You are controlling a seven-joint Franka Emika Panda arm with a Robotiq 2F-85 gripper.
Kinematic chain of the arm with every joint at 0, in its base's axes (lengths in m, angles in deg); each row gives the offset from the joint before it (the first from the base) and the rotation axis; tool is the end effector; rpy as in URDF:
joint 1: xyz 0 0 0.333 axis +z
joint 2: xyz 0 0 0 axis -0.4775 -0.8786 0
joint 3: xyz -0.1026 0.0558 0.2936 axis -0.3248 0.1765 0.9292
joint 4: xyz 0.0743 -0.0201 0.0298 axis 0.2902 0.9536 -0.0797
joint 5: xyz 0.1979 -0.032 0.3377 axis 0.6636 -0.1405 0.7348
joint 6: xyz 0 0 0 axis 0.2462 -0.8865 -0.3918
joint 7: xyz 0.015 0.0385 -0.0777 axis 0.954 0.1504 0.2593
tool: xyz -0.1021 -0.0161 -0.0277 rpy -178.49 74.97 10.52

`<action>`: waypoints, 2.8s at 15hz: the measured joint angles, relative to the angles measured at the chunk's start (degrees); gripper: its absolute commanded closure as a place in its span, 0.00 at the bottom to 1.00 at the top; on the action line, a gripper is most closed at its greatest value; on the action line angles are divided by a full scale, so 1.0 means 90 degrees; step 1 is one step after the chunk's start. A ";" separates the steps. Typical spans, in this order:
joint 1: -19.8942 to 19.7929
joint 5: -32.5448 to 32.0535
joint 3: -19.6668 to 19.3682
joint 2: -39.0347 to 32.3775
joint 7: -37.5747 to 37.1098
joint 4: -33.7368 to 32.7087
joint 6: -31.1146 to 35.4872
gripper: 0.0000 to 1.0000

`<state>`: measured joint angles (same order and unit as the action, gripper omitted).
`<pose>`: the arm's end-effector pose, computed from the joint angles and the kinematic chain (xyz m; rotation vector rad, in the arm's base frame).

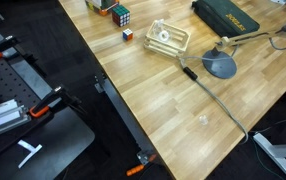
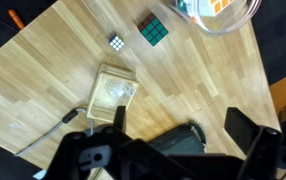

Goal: Move the wooden box to the right

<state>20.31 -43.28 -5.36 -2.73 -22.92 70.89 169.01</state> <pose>0.4726 -0.0065 0.4882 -2.8004 1.2149 -0.4445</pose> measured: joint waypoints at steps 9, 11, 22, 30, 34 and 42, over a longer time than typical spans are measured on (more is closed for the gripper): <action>-0.0409 -0.1262 -0.0334 -0.0866 -0.3086 -0.0279 0.0294 0.00; -0.0409 -0.1269 -0.0334 -0.0865 -0.3169 -0.0279 0.0294 0.00; -0.0359 -0.0794 -0.0954 -0.1627 -0.3314 -0.0448 0.0426 0.00; -0.0282 -0.0271 -0.1414 -0.2980 -0.3201 -0.0730 0.0524 0.00; -0.0276 -0.0198 -0.1507 -0.3204 -0.2858 -0.0783 0.0522 0.00; -0.0189 -0.0197 -0.1591 -0.3304 -0.2858 -0.0803 0.0521 0.00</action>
<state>18.62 -45.05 -19.67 -32.47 -48.64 63.67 173.69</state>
